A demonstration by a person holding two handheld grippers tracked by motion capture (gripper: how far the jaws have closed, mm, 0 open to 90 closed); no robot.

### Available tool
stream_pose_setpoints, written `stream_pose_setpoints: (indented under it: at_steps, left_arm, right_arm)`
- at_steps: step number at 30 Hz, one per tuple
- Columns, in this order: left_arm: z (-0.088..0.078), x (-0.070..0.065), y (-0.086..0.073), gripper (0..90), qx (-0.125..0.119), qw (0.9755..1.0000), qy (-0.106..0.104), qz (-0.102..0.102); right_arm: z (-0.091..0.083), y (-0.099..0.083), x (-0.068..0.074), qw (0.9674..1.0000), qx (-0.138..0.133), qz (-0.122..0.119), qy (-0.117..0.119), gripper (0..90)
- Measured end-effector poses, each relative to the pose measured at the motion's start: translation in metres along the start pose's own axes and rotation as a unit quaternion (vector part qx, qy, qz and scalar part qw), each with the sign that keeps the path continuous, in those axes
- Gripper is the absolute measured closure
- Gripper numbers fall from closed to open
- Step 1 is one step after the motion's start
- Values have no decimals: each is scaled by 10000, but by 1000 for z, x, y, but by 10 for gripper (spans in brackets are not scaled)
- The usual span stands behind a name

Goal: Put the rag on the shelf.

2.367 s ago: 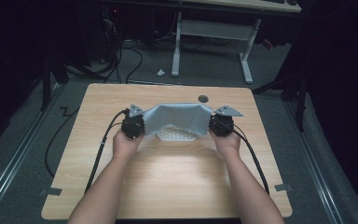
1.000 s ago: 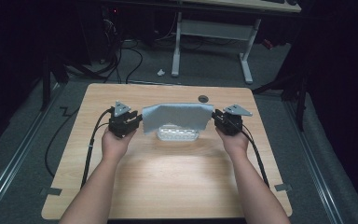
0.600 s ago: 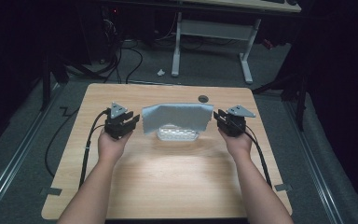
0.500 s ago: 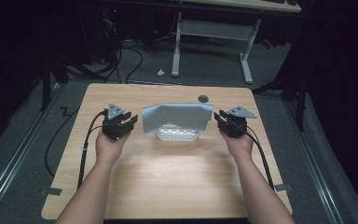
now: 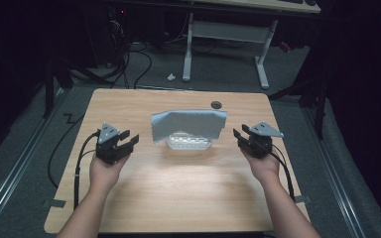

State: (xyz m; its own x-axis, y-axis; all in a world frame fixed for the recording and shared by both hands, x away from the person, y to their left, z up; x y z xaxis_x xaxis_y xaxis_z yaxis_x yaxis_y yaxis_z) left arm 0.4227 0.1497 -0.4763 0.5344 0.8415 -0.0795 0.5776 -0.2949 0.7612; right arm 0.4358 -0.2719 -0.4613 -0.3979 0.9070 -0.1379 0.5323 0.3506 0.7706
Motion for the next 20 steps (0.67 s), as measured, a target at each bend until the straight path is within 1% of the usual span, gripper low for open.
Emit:
stream_pose_setpoints:
  at_steps: [1,2,3,5,6,7,9,10,11,12,13,14,15,16,17,18,19,20]
  left_arm:
    - [-7,-14,-15,555,111,9998,-135,66]
    - [-8,-23,-23,550,168,9995,-231,112]
    - [-9,-34,-32,539,295,9988,-353,174]
    - [-8,-58,-50,523,521,9964,-543,401]
    - [-8,-58,-50,519,521,9964,-543,401]
    - [-8,-81,-67,516,627,9936,-747,571]
    - [-8,-102,-86,512,641,9912,-876,764]
    - [-8,-102,-86,516,641,9912,-876,764]
    - [-3,-118,-98,514,1074,9834,-988,1079]
    - [-3,-123,-100,508,1153,9800,-945,1321]
    - [-2,-126,-99,505,1142,9787,-914,1437]
    - [-2,-126,-99,507,1142,9787,-914,1437]
    - [-2,-126,-97,507,1114,9793,-962,1389]
    - [-1,-125,-95,507,1062,9807,-1049,1265]
    - [1,-120,-92,506,1038,9820,-1159,1070]
    - [1,-118,-92,503,1042,9824,-1135,1054]
    - [1,-115,-91,499,1019,9833,-1106,1024]
    - [1,-115,-91,498,1019,9833,-1106,1024]
  right_arm:
    - [-11,-7,9,9999,-46,-123,35,584]
    - [-15,-12,15,9998,-17,-168,74,574]
    - [-20,-17,22,9997,61,-187,147,564]
    - [-29,-29,37,9994,80,-203,279,555]
    - [-34,-36,45,9992,86,-224,327,555]
    - [-40,-43,53,9990,76,-193,400,551]
    - [-48,-59,69,9983,148,-206,528,543]
    - [-48,-59,69,9983,148,-206,528,543]
    - [-53,-80,82,9984,215,-241,465,536]
    - [-54,-93,86,9985,271,-211,431,538]
    - [-53,-107,90,9983,346,-228,400,559]
    - [-51,-115,93,9960,679,-260,511,535]
    - [-51,-115,93,9960,679,-260,511,535]
    - [-50,-118,90,9953,719,-397,512,516]
    - [-48,-120,87,9953,761,-346,492,515]
    - [-45,-121,84,9950,839,-213,503,515]
    - [-44,-122,81,9948,847,-84,562,515]
    - [-44,-122,81,9948,847,-84,562,515]
Point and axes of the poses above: each handheld gripper's, and its own axes: z roughly forward along the jaws, y roughly out of its top, x roughly to its left, the point moved 4 cm from there along z, roughly forward along the jaws, and after that the axes turned 14 degrees about x, right-handed, at the moved point
